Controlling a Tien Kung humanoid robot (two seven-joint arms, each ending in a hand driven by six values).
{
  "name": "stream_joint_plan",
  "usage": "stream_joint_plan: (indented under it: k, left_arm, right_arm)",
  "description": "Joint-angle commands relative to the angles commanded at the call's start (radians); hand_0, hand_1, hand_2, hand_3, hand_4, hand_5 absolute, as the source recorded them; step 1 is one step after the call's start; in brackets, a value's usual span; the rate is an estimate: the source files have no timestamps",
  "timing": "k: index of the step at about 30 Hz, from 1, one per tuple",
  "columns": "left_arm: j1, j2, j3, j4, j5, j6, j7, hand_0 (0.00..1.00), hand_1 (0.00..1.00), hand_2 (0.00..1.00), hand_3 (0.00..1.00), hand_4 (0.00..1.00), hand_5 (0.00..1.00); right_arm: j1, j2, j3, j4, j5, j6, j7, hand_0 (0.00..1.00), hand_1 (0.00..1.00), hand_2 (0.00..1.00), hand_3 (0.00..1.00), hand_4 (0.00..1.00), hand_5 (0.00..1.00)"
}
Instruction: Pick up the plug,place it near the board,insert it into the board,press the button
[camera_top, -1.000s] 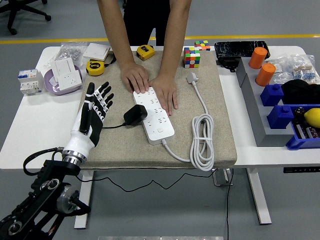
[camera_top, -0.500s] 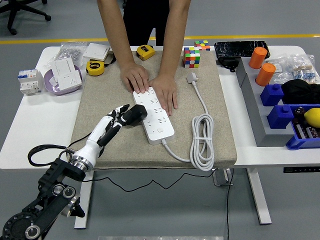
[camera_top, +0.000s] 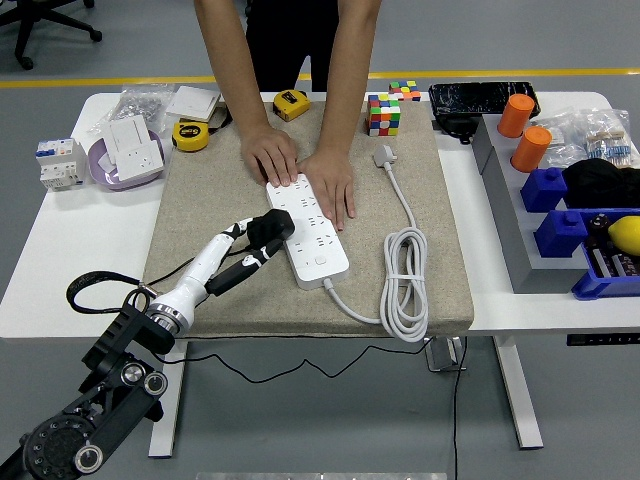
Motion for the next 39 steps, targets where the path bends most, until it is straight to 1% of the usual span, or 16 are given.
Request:
stream_joint_plan:
  k: [6, 18, 25, 39]
  left_arm:
    - [-0.01, -0.002, 0.006, 0.009, 0.066, -0.01, 0.031, 0.998, 0.998, 0.998, 0.964, 0.998, 0.998]
    - [-0.045, -0.004, 0.036, 0.017, 0.124, -0.015, 0.055, 0.998, 0.998, 0.998, 0.955, 0.998, 0.998]
    - [-0.068, -0.006, 0.062, 0.025, 0.142, -0.018, 0.061, 0.998, 0.998, 0.998, 0.951, 0.998, 0.998]
    - [-0.131, 0.008, 0.124, 0.049, 0.184, -0.024, 0.077, 0.998, 0.998, 0.994, 0.94, 0.998, 0.998]
  right_arm:
    - [0.003, 0.001, 0.001, 0.0, 0.002, -0.001, 0.001, 0.805, 0.717, 0.693, 0.61, 0.892, 0.568]
    - [0.004, 0.001, 0.011, 0.0, -0.003, -0.001, 0.001, 0.805, 0.717, 0.693, 0.608, 0.892, 0.568]
    - [0.007, 0.001, 0.011, 0.0, -0.002, -0.001, 0.001, 0.805, 0.717, 0.693, 0.608, 0.892, 0.568]
    - [0.007, 0.0, 0.01, 0.0, -0.001, 0.0, 0.001, 0.804, 0.716, 0.693, 0.607, 0.892, 0.567]
